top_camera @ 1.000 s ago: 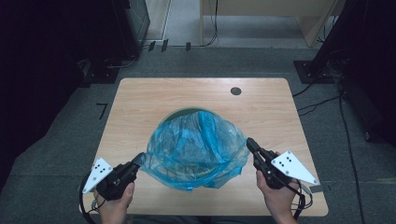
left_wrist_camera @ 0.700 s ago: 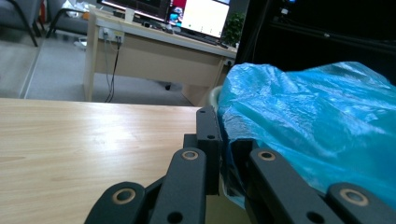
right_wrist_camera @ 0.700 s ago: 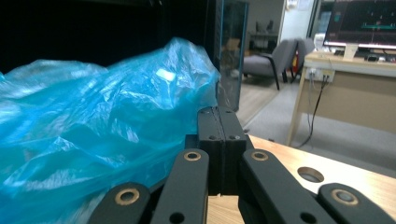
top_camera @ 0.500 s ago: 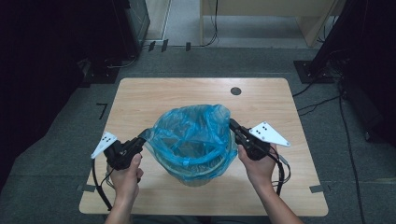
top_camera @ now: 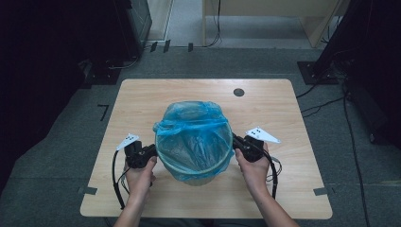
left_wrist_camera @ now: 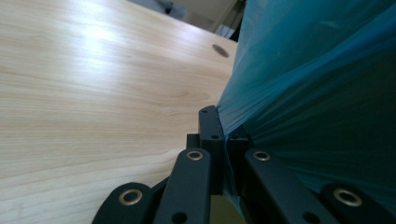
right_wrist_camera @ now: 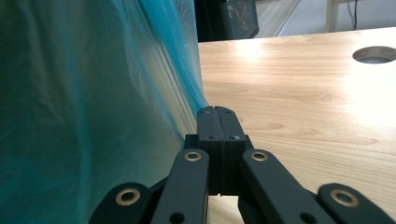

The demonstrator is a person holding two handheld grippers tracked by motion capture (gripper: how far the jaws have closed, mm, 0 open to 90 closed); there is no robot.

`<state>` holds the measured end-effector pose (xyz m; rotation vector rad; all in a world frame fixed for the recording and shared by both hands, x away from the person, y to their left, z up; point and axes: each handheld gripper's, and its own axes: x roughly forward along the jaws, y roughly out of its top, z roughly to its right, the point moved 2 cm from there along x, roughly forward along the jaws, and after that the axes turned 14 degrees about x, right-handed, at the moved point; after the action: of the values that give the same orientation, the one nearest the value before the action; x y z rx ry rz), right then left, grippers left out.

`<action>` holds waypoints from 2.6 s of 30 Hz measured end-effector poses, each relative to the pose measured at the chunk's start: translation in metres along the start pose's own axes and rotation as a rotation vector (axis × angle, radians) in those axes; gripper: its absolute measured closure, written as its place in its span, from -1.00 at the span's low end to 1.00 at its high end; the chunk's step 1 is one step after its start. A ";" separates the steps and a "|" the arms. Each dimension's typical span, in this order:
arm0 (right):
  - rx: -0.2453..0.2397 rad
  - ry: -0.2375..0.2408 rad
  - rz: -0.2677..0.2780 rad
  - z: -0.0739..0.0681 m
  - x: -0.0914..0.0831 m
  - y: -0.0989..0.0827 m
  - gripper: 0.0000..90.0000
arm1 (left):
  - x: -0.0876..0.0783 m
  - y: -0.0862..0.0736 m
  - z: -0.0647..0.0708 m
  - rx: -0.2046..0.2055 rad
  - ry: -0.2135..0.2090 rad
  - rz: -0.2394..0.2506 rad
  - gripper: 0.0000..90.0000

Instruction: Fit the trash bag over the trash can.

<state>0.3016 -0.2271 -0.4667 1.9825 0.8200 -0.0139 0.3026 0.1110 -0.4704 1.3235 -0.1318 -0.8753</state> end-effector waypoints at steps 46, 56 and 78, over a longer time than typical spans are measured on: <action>-0.082 -0.117 -0.213 0.017 0.021 -0.036 1.00 | -0.014 -0.015 0.011 0.095 0.076 0.000 1.00; -0.106 -0.147 -0.157 0.022 0.007 -0.027 1.00 | 0.021 -0.050 -0.006 0.046 0.035 -0.287 1.00; -0.108 -0.282 -0.249 0.055 0.011 -0.042 1.00 | -0.003 -0.047 -0.043 0.284 0.377 -0.349 1.00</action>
<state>0.3039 -0.2510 -0.5322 1.7178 0.8561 -0.3784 0.3015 0.1471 -0.5230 1.7901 0.2881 -0.9018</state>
